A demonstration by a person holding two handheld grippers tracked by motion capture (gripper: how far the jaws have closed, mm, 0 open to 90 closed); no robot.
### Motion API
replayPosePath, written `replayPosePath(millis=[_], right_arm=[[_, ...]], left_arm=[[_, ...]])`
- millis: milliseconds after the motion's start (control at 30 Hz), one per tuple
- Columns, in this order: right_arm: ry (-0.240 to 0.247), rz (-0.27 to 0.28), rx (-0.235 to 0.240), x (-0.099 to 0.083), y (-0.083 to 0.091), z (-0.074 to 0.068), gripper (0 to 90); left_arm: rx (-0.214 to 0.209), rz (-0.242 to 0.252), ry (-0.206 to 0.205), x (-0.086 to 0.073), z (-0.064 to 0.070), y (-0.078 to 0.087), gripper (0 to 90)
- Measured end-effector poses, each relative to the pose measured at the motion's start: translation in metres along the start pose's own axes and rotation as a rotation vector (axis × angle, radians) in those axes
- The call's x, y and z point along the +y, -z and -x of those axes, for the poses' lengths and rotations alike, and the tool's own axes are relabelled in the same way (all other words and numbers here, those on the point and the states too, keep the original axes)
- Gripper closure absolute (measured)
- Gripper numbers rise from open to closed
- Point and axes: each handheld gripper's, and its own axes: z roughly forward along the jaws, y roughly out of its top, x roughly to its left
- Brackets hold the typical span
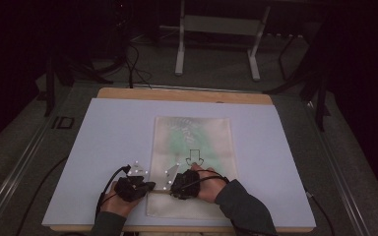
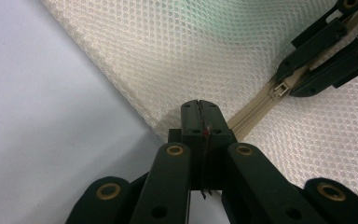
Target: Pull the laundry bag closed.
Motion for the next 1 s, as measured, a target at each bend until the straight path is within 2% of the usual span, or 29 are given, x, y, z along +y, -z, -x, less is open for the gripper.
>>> replayPosePath(millis=[1000], right_arm=[[0.001,-0.016,0.017,-0.0064,0.0042,0.0006,82.5]], left_arm=[[-0.005,-0.001,0.001,0.0,-0.0008,0.0,89.7]])
